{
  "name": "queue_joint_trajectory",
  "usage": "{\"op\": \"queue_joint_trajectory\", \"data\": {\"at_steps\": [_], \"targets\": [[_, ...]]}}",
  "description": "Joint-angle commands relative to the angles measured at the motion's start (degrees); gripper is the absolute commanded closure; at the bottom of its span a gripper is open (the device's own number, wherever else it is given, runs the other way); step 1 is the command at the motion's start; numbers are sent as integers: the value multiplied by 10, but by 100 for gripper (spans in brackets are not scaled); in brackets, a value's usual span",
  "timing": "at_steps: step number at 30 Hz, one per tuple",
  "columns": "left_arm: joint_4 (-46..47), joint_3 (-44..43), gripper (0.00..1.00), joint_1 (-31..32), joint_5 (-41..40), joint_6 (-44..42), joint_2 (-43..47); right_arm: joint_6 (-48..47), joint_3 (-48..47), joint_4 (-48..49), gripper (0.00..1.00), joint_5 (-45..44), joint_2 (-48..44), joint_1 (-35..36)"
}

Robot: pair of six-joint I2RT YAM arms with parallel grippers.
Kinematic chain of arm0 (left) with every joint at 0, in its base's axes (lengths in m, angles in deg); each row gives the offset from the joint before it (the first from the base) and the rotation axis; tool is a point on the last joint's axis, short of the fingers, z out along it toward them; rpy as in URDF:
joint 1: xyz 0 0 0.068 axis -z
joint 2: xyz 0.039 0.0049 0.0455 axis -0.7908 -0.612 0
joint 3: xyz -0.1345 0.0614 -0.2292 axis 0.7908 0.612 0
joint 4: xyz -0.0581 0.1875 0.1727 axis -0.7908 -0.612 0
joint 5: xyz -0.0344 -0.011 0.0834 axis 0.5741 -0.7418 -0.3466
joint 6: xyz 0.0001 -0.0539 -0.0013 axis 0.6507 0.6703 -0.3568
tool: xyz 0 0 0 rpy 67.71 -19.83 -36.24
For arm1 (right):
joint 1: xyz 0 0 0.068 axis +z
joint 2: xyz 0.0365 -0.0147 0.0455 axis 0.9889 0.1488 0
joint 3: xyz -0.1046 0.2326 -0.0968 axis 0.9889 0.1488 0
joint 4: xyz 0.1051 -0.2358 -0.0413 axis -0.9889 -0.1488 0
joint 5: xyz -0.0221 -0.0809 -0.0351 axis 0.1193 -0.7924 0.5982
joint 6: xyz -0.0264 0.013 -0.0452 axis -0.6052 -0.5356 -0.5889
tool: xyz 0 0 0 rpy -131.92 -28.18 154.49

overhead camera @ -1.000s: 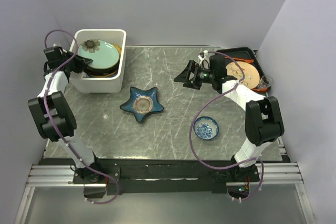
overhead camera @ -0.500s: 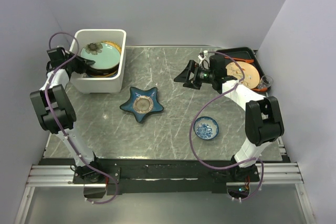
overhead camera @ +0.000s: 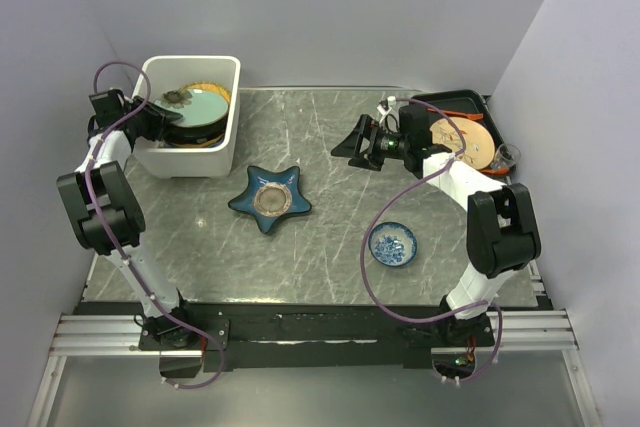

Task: Place the plates into the plastic bin on the countertop
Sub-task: Place the plate in the plastic bin, then pick up the plate at the center of the board.

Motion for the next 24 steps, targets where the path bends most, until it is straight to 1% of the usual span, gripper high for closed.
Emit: {"op": "queue_joint_trajectory", "data": {"at_steps": [1,2,3,5,6,7,10,15,19,24], "targets": [[8,-26,54,-2,5,-15,32,1,-22,15,6,11,7,-2],[2,-27,48,-2,3,-18,36,0,-24,13,6,11,7,-2],[-10,-30,39,-2,-10,-22,39,-2,-26,11,6,10,8,-1],[-19,-27,31,-1,-22,-26,56,-3,-29,9,6,10,8,-1],[-22,-22,24,-1,-35,-28,63,-3,-29,8,6,8,8,-1],[-25,-20,21,-1,-42,-30,70,-3,-30,8,6,8,8,0],[-44,-17,15,-1,-75,-38,100,-2,-31,8,6,8,9,0],[-48,-15,9,-2,-98,-48,159,-3,-35,6,6,9,13,3],[-45,-20,6,-1,-88,-56,200,-4,-38,4,6,9,14,7],[-52,-31,3,0,-54,-77,224,-11,-48,-7,6,15,26,18]]}}
